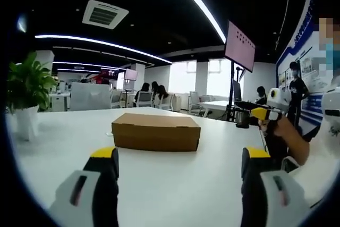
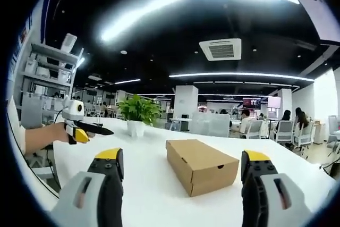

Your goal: Operate the shoe box by opening the lid, removing the specified soft item, and placing it in the target area until the item is outside and the box remains undamaged.

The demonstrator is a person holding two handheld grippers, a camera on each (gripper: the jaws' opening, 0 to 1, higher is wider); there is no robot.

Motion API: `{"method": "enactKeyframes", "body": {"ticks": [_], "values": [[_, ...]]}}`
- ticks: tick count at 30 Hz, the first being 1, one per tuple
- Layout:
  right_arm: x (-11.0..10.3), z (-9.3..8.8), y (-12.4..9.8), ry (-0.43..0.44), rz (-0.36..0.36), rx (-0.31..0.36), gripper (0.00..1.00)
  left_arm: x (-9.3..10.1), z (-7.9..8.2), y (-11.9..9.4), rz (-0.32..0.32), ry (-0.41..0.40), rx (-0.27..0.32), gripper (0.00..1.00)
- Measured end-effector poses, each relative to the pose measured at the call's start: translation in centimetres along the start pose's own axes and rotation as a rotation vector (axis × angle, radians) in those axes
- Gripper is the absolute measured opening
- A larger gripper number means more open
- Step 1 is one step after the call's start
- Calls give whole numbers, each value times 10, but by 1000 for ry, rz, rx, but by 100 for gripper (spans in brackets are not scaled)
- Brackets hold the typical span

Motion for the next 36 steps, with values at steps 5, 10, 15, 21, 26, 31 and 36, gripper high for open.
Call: {"method": "enactKeyframes", "body": {"ticks": [5,10,15,21,26,31,36], "values": [[0,-1,-3,-180,-4,26,80,-4,7,6,2,14,-7,99],[-3,-15,-1,-94,16,-43,90,-3,22,9,-10,40,-4,99],[0,-15,-1,-23,5,-65,90,-7,27,11,-13,43,8,99],[5,-15,-5,-7,11,-73,89,-14,21,17,-16,28,0,98],[7,-17,-6,-20,-5,-96,87,-27,22,28,-27,22,-13,98],[7,-15,3,-1,-16,-91,88,-26,21,33,-59,68,-14,97],[4,-11,13,-28,-16,-95,92,-29,22,40,-81,136,-13,93]]}}
Point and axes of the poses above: the point that each gripper's makers call its tool centre point, and the gripper's own axes: y roughly forward along the fingers, x roughly to its right, z roughly out of its top, the point moved 8 cm from there along -y, roughly backward along the fingers, and after that the axes turned 2 degrees about -y, right-handed, at the moved point
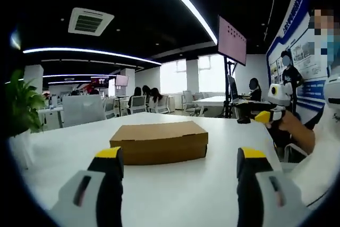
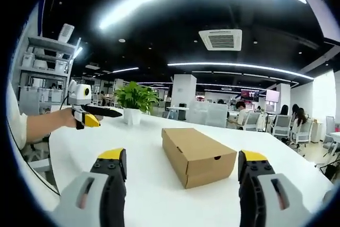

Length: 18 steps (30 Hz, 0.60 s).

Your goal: Operate the shoe box by opening the lid, removing the specified soft item, and placing it in the target area until the item is outside and the box remains undamaged.

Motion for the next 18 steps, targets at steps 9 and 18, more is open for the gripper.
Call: {"method": "enactKeyframes", "body": {"ticks": [9,18], "values": [[19,10,1,7,-92,35,100,-13,12,12,-34,-32,-5,99],[25,-2,2,4,-101,33,98,-29,12,22,-36,-63,17,99]]}}
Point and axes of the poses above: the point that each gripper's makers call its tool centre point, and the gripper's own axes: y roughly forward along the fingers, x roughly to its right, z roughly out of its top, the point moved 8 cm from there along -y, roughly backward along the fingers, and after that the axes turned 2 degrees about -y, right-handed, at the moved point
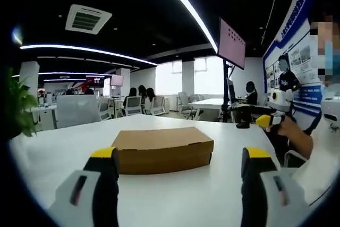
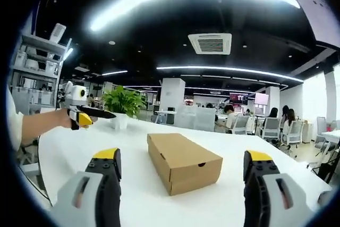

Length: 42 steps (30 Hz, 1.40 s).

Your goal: Operate the shoe box by opening the lid, removing the specified soft item, and placing it in the target area until the item is outside and the box remains undamaged.

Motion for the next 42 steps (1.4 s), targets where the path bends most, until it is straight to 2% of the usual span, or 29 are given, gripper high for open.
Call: {"method": "enactKeyframes", "body": {"ticks": [2,4,5,8,10,12,13,14,16,17,19,21,22,23,24,25,26,29,31,32,33,34,36,37,39,42], "values": [[3,-6,1,-47,16,-10,95,-4,-2,7,3,-4,-6,99],[6,-8,2,-48,9,-8,95,-7,-4,11,26,1,-18,97],[11,-7,3,-39,-9,3,95,-12,-3,19,60,-5,-30,95],[16,-6,4,-3,-42,-13,97,-12,1,31,25,22,-26,95],[16,-4,3,-20,-57,-4,98,-12,1,37,-13,38,-59,95],[18,2,2,-66,-81,66,98,-13,2,41,-19,75,-88,95],[15,6,3,-44,-69,136,98,-12,3,44,-30,84,-92,96],[12,7,4,-17,-53,140,99,-12,4,45,-32,85,-92,97],[9,7,8,12,-26,86,100,-12,8,54,-64,93,-88,99],[10,7,9,5,-41,58,100,-13,10,58,-95,94,-91,99],[18,7,9,-58,-119,1,100,-15,11,64,-114,100,-104,99],[21,7,9,-66,-150,-44,100,-18,12,70,-121,122,-128,99],[21,9,10,-61,-131,-29,99,-22,11,72,-115,158,-168,99],[22,9,10,-57,-127,-26,98,-26,13,74,-111,184,-177,99],[24,8,9,-12,-128,-6,98,-29,13,75,-108,191,-182,99],[26,8,9,4,-130,2,98,-34,13,77,-92,180,-187,98],[29,5,9,18,-130,-5,97,-39,12,77,-56,136,-186,99],[30,-1,11,-3,-117,-24,99,-43,12,77,-72,92,-141,98],[29,-1,13,-22,-113,-34,100,-48,7,71,22,42,-135,94],[29,0,13,-27,-99,-26,100,-50,4,69,88,45,-101,91],[29,3,14,-27,-98,-15,100,-48,2,68,97,70,-99,91],[30,4,15,-27,-99,-11,100,-46,0,68,93,99,-121,91],[31,8,16,-28,-99,-5,99,-41,-4,74,68,70,-102,92],[32,8,17,-29,-98,-12,99,-39,-7,76,43,58,-120,92],[33,6,18,-37,-106,-44,98,-41,-10,79,32,76,-159,94],[34,3,18,-33,-117,-31,100,-45,-10,81,-12,70,-167,95]]}}
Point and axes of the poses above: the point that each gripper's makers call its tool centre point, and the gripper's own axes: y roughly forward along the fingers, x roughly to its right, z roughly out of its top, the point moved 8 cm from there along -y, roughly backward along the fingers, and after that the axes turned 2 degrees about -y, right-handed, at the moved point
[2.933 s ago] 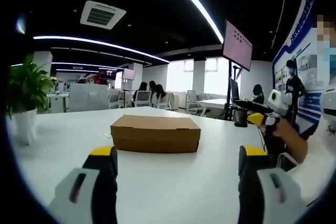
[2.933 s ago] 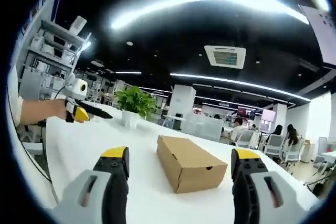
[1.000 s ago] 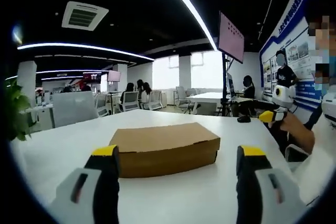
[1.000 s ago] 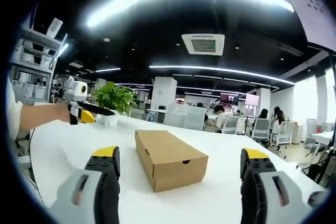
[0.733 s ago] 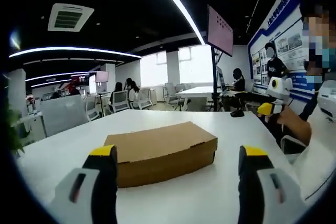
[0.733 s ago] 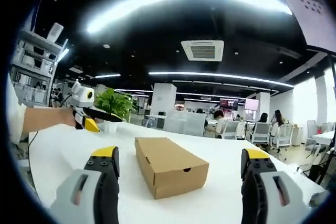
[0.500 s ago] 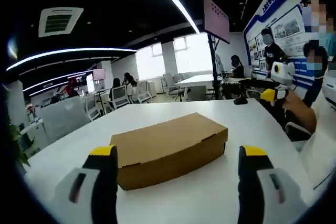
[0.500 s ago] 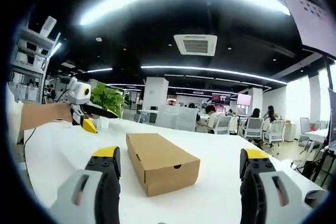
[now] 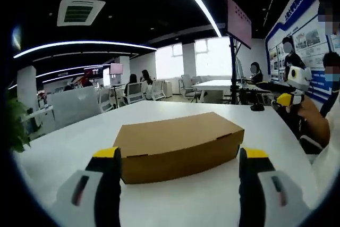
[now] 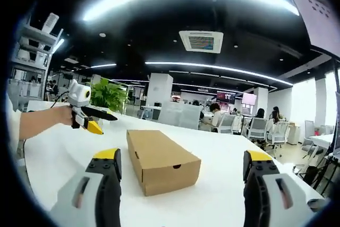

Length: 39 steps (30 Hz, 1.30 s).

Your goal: Operate the shoe box by opening the lid, removing the specified soft item, and placing it in the target area until the item is outside and the box remains undamaged.

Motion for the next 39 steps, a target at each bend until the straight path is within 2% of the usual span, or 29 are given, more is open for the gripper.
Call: {"method": "enactKeyframes", "body": {"ticks": [2,4,8,13,15,17,18,19,20,24,25,28,30,33,36,39], "values": [[3,-1,1,76,-5,30,100,-7,3,0,-16,-27,18,97],[8,-3,4,114,-8,23,100,-11,5,1,-25,-17,26,97],[8,-7,10,92,-23,4,100,-24,13,5,-50,3,32,97],[1,-12,19,97,-3,-6,100,-37,18,15,-71,2,50,99],[-1,-14,25,108,-11,-5,100,-46,24,21,-57,36,14,99],[-3,-16,33,134,-6,-10,100,-53,40,26,-41,6,81,99],[-4,-15,36,134,1,-11,100,-51,43,27,-72,-19,87,99],[-8,-13,38,127,13,-9,100,-49,47,26,-102,-11,87,99],[-10,-11,39,121,20,-5,100,-48,48,26,-105,10,95,99],[-13,-5,38,96,12,10,100,-52,45,26,-106,-19,91,99],[-9,-4,38,90,-18,31,100,-52,43,26,-113,-25,92,99],[-5,-9,43,104,-46,29,100,-51,38,25,-113,-6,78,99],[-4,-14,48,113,-70,4,100,-51,31,27,-117,-13,60,99],[-8,-13,57,89,-75,-8,100,-61,22,32,-95,18,20,99],[-13,-12,66,71,-71,-9,100,-70,17,36,-91,20,36,99],[-17,-12,75,84,-49,-6,100,-79,21,36,-88,31,52,99]]}}
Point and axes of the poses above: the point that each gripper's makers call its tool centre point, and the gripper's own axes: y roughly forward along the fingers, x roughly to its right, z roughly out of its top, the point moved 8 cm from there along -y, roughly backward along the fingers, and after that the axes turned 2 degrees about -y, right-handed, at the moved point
